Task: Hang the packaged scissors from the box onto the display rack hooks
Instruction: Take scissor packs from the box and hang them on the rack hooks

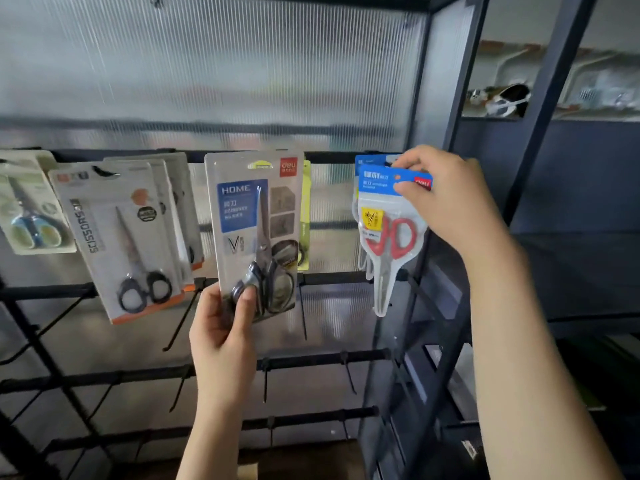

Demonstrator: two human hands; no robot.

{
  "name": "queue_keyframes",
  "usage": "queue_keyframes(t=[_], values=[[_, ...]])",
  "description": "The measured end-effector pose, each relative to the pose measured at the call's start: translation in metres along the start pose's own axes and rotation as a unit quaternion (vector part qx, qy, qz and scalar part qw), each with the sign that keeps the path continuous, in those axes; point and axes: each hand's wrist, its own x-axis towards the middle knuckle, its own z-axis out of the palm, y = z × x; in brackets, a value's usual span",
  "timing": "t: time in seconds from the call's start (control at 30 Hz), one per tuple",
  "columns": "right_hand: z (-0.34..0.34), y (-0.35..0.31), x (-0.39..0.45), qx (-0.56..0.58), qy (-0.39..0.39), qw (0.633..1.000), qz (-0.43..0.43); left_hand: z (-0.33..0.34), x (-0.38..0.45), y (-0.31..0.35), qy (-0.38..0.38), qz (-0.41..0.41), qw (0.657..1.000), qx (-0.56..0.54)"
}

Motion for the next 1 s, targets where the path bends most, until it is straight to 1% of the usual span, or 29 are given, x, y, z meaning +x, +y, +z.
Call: queue_keyframes(t=[0.13,0.23,0.47,0.63,0.8,1.0], values=[[-0.007,0.017,0.012,-0.023,0.016,0.999,-0.024,0.014,-0.005,-0.001,0.002,0.001,1.000,-0.001],[-0.004,0.031,0.017,-0.018,0.020,0.999,-0.037,0.021,-0.007,-0.005,0.005,0.001,1.000,0.003],[0.004,0.048,0.016,0.073,0.028,0.997,-0.018,0.029,-0.008,-0.009,0.014,0.010,0.999,0.027],[0.006,0.054,0.020,0.127,0.019,0.992,-0.004,0.035,-0.012,-0.009,0.014,0.013,0.999,0.039],[0.012,0.062,0.023,0.165,0.002,0.986,-0.001,0.039,-0.015,-0.013,0.012,0.008,0.999,0.047],[0.032,0.074,0.031,0.189,0.021,0.982,0.013,0.044,-0.021,-0.018,0.006,-0.008,0.999,0.051]])
